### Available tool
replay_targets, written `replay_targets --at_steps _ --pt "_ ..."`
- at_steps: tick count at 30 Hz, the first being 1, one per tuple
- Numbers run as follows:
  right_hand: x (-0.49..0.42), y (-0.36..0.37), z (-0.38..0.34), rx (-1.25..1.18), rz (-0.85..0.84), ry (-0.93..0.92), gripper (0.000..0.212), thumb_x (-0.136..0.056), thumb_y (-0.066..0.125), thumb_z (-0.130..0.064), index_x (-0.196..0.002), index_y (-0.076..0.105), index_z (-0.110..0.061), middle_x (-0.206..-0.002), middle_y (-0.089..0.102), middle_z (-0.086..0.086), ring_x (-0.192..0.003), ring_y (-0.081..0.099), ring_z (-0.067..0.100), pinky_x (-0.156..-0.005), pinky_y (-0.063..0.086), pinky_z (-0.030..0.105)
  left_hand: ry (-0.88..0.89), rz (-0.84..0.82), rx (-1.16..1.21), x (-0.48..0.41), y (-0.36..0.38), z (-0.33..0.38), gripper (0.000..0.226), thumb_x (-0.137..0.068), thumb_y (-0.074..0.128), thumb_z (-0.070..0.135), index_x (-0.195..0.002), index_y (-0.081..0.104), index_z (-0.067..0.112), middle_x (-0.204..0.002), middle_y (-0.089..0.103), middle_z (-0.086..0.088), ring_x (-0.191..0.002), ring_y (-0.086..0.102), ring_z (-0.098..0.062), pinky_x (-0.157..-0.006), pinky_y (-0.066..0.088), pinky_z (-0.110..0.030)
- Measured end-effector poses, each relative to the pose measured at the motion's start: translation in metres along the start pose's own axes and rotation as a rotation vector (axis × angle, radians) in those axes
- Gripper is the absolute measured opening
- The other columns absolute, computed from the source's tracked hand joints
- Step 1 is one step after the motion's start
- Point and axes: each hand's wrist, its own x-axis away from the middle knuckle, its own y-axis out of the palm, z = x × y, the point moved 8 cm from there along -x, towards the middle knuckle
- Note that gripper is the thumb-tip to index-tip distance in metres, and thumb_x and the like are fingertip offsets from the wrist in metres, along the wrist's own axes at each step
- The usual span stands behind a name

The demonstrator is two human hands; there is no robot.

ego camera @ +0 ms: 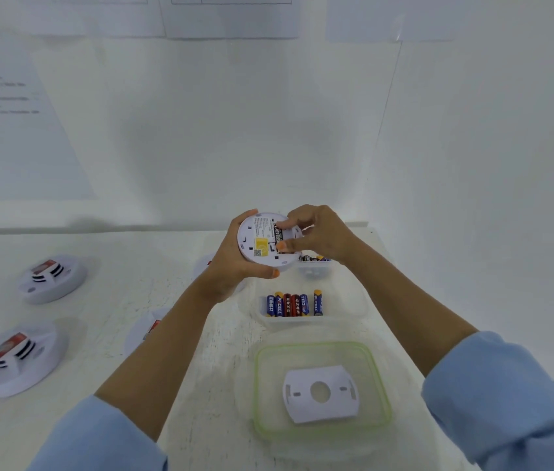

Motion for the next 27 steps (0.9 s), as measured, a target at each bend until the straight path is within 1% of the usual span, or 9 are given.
replay_targets --at_steps 4,7,8,12,14,16,18,23,27 --pt "-0.007 0.01 0.006 0.187 -0.075 -0.07 0.03 -0.092 0.052 -0.025 -0.12 0.062 -0.019 -0.135 0.048 0.001 -0.118 0.046 0.015 -0.098 0.04 0.031 0.012 0.04 -0.007 -0.005 -0.013 0.0 0.098 -0.046 0.07 -0.014 -0.129 0.033 0.021 -0.12 0.05 0.001 -0.104 0.057 -0.008 -0.075 0.053 -0.021" --pt "-0.014 -0.009 0.02 0.08 0.01 0.011 0.036 -0.092 0.053 -0.017 -0.128 0.055 -0.016 -0.117 0.054 -0.001 -0.095 0.053 0.012 -0.093 0.045 0.032 0.015 0.013 -0.072 -0.01 -0.018 0.004 0.099 -0.047 0.073 -0.009 -0.13 0.031 0.024 -0.123 0.048 0.002 -0.11 0.053 -0.01 -0.076 0.053 -0.02" --pt "-0.019 -0.014 0.033 0.141 0.015 0.065 0.038 -0.089 0.058 -0.018 -0.127 0.055 -0.014 -0.11 0.058 0.0 -0.085 0.053 0.01 -0.09 0.047 0.032 0.014 0.006 -0.087 -0.012 -0.018 0.004 0.099 -0.047 0.074 -0.008 -0.13 0.031 0.025 -0.124 0.047 0.002 -0.111 0.053 -0.01 -0.077 0.053 -0.02" --pt "-0.037 0.01 0.084 0.652 -0.301 0.269 0.05 -0.078 0.072 -0.024 -0.125 0.056 -0.013 -0.092 0.051 0.0 -0.083 0.048 0.014 -0.08 0.039 0.026 -0.006 -0.015 -0.118 -0.016 -0.02 -0.003 0.098 -0.048 0.074 -0.009 -0.131 0.031 0.024 -0.122 0.049 0.007 -0.105 0.056 0.001 -0.077 0.052 -0.019" --pt "-0.046 0.022 0.093 0.733 -0.381 0.276 0.05 -0.078 0.071 -0.022 -0.125 0.056 -0.015 -0.098 0.053 0.0 -0.086 0.048 0.017 -0.08 0.041 0.028 -0.011 -0.016 -0.123 -0.018 -0.021 -0.007 0.098 -0.049 0.073 -0.009 -0.131 0.03 0.023 -0.121 0.049 0.007 -0.103 0.056 0.005 -0.077 0.052 -0.019" --pt "-0.052 0.027 0.096 0.802 -0.414 0.269 0.048 -0.076 0.071 -0.021 -0.122 0.058 -0.015 -0.114 0.059 0.004 -0.096 0.055 0.021 -0.086 0.047 0.032 -0.014 -0.016 -0.126 -0.02 -0.022 -0.009 0.098 -0.05 0.073 -0.009 -0.131 0.03 0.023 -0.122 0.048 0.008 -0.103 0.056 0.006 -0.078 0.052 -0.018" --pt "-0.056 0.031 0.097 0.849 -0.435 0.268 0.045 -0.076 0.07 -0.017 -0.119 0.057 -0.012 -0.115 0.061 0.007 -0.101 0.059 0.025 -0.084 0.049 0.033 -0.016 -0.013 -0.132 -0.021 -0.023 -0.01 0.097 -0.049 0.074 -0.008 -0.13 0.031 0.024 -0.122 0.048 0.009 -0.104 0.055 0.006 -0.078 0.051 -0.017" --pt "-0.056 0.038 0.096 0.917 -0.431 0.223 0.032 -0.078 0.061 -0.008 -0.11 0.056 -0.008 -0.102 0.062 0.009 -0.082 0.057 0.025 -0.068 0.046 0.03 -0.031 -0.007 -0.146 -0.02 -0.024 -0.015 0.096 -0.05 0.075 -0.005 -0.13 0.031 0.023 -0.123 0.047 0.009 -0.109 0.052 0.0 -0.079 0.051 -0.017" --pt "-0.055 0.037 0.094 0.854 -0.402 0.208 0.012 -0.078 0.06 -0.006 -0.089 0.056 -0.003 -0.072 0.05 0.004 -0.059 0.048 0.018 -0.055 0.04 0.024 -0.028 -0.018 -0.153 -0.019 -0.021 -0.014 0.095 -0.05 0.075 -0.005 -0.129 0.031 0.024 -0.123 0.047 0.009 -0.109 0.052 0.002 -0.079 0.051 -0.017"
